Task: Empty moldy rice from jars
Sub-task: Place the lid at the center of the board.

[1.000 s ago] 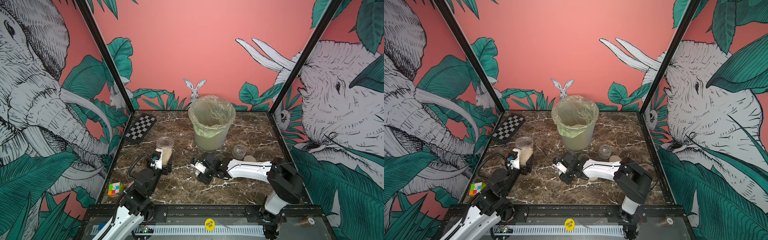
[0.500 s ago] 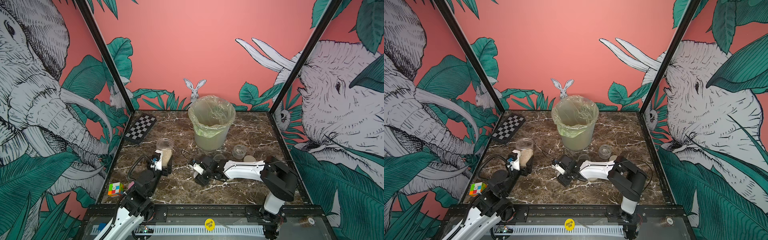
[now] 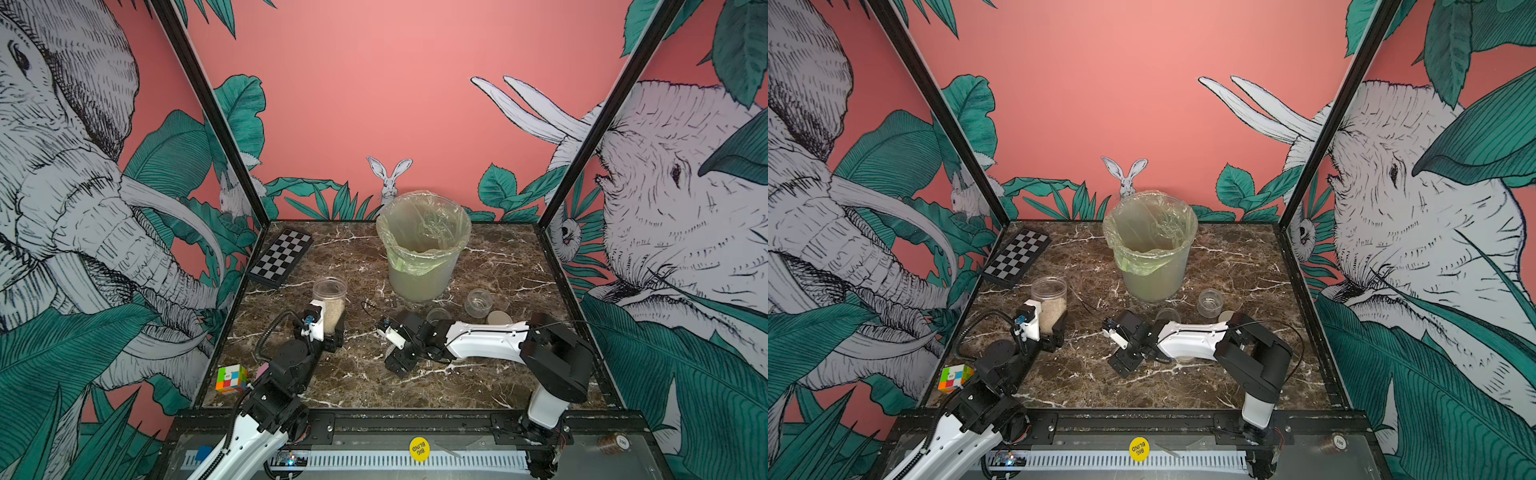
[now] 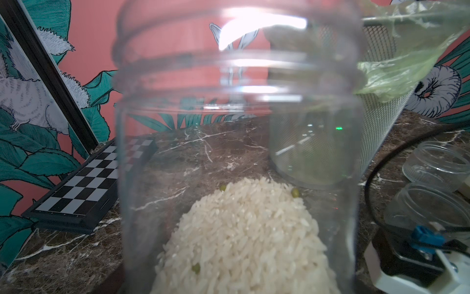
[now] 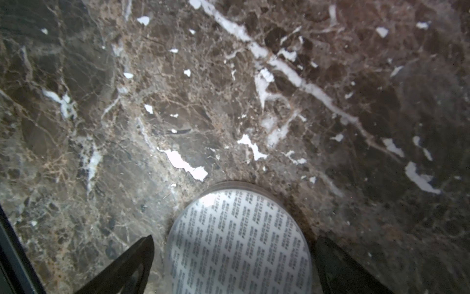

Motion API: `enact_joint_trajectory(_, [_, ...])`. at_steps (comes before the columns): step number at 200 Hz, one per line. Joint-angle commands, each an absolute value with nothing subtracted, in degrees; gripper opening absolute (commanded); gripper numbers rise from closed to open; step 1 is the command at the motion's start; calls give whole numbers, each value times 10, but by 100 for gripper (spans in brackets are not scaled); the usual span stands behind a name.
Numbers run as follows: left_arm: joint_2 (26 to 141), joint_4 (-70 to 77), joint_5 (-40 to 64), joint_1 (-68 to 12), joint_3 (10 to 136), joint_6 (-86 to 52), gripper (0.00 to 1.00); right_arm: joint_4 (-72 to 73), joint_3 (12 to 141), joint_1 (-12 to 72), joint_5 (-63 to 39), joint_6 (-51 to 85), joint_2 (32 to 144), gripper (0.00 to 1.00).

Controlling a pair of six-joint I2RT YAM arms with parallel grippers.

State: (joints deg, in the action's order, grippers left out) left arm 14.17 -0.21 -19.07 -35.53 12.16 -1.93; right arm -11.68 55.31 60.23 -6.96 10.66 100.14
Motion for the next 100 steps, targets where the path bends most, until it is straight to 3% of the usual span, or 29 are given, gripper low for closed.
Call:
enact_joint_trajectory(1, [136,21,-193,-352,134,-26,22,-151,567,603,-56,116,1000,98])
enact_joint_trajectory(100, [160,26,-184,-352,181,-10,21,-210,647,601,-16,107,880,98])
